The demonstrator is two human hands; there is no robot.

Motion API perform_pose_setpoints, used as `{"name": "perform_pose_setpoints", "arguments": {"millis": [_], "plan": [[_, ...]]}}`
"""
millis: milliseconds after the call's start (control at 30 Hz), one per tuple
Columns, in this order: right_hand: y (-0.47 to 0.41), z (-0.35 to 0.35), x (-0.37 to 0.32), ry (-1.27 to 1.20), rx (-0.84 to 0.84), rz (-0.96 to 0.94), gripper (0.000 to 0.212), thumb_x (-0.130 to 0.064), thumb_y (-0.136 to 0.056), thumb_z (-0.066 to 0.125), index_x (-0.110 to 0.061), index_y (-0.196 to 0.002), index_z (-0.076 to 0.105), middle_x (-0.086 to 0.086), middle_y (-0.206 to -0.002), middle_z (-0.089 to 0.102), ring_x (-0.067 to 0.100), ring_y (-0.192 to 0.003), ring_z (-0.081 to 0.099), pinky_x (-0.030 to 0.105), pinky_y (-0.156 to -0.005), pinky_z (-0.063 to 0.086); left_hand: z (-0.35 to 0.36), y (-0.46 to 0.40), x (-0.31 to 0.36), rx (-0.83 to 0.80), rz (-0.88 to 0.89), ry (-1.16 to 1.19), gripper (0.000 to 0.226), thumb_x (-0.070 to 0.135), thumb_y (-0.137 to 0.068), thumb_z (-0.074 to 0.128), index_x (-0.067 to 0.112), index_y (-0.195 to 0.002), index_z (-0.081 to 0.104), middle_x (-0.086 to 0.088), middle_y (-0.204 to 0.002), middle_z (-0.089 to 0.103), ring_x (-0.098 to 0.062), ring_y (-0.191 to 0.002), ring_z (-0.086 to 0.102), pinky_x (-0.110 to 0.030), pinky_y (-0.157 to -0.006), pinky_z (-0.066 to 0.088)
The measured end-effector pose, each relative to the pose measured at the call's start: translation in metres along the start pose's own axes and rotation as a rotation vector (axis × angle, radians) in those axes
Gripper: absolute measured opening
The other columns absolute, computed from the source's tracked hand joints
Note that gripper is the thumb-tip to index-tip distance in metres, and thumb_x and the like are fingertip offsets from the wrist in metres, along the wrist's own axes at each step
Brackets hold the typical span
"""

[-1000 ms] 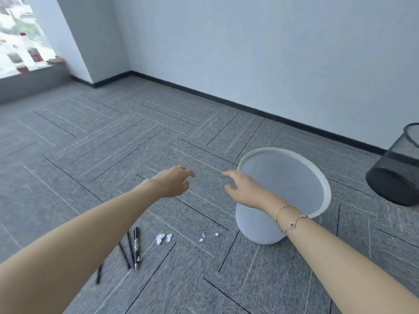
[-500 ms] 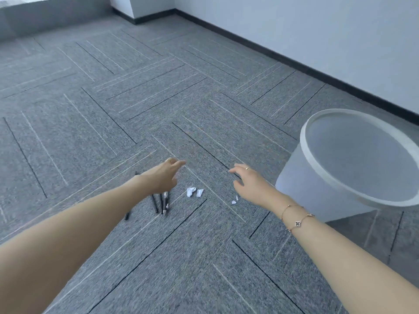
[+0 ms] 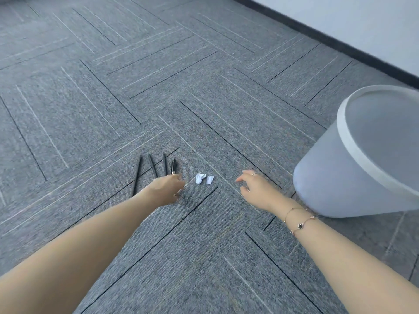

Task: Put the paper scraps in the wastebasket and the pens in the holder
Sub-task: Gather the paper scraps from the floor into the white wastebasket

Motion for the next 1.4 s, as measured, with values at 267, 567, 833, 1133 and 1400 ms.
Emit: {"name": "perform_pose_setpoints", "arguments": {"millis": [267,567,833,1133,1400], "plan": [[-0.005,0.008,0.0,-0.09,0.0,0.08,0.032,-0.012,-0.094,0.041,-0.012,-0.125,0.049,0.005,-0.148,0.026,0.005,-0.065,0.049,0.019,-0.056,0.042,0.002,-0.005,0.002,0.062,-0.051,-0.032,0.013,0.01,-0.087,0.058,0.002,-0.097,0.056,-0.01,-0.108,0.053,-0.022,-0.087,0.06,-0.03,-0.074,0.052],[0.002,0.019,0.02,-0.091,-0.029,0.128,0.032,-0.01,-0.093,0.042,-0.012,-0.124,0.049,0.007,-0.149,0.023,0.025,-0.103,0.062,0.031,-0.081,0.054,0.009,-0.003,-0.008,0.159,0.06,-0.049,0.017,0.026,-0.089,0.055,0.012,-0.099,0.056,-0.001,-0.097,0.061,-0.015,-0.079,0.061,-0.026,-0.066,0.053],[0.006,0.026,0.043,-0.12,0.0,0.173,0.031,-0.008,-0.092,0.045,-0.009,-0.123,0.049,0.006,-0.137,0.035,0.006,-0.052,0.044,0.017,-0.051,0.044,0.012,-0.006,-0.009,0.142,0.07,-0.029,0.009,0.017,-0.089,0.051,0.012,-0.091,0.058,0.0,-0.089,0.064,-0.015,-0.075,0.063,-0.027,-0.065,0.055],[0.0,0.028,0.066,-0.061,0.097,0.221,0.038,-0.005,-0.089,0.054,-0.009,-0.126,0.046,0.008,-0.127,0.042,0.009,-0.06,0.05,0.02,-0.06,0.046,0.006,-0.011,-0.003,0.205,0.14,0.21,0.012,0.022,-0.089,0.056,0.01,-0.089,0.058,-0.004,-0.107,0.055,-0.013,-0.078,0.059,-0.026,-0.078,0.055],[-0.004,0.044,0.073,-0.141,0.256,0.249,0.031,-0.001,-0.089,0.052,-0.004,-0.12,0.051,0.01,-0.118,0.046,0.007,-0.075,0.048,0.019,-0.073,0.044,-0.005,-0.035,0.026,0.273,0.065,0.357,0.018,0.025,-0.09,0.054,0.01,-0.099,0.058,-0.005,-0.138,0.042,-0.011,-0.09,0.055,-0.02,-0.088,0.042]]}}
Point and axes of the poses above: each hand's wrist, its own y-axis away from the middle knuckle, its own z-axis out of the palm, x = y × z, the point moved 2 cm from there along -y, towards the middle knuckle
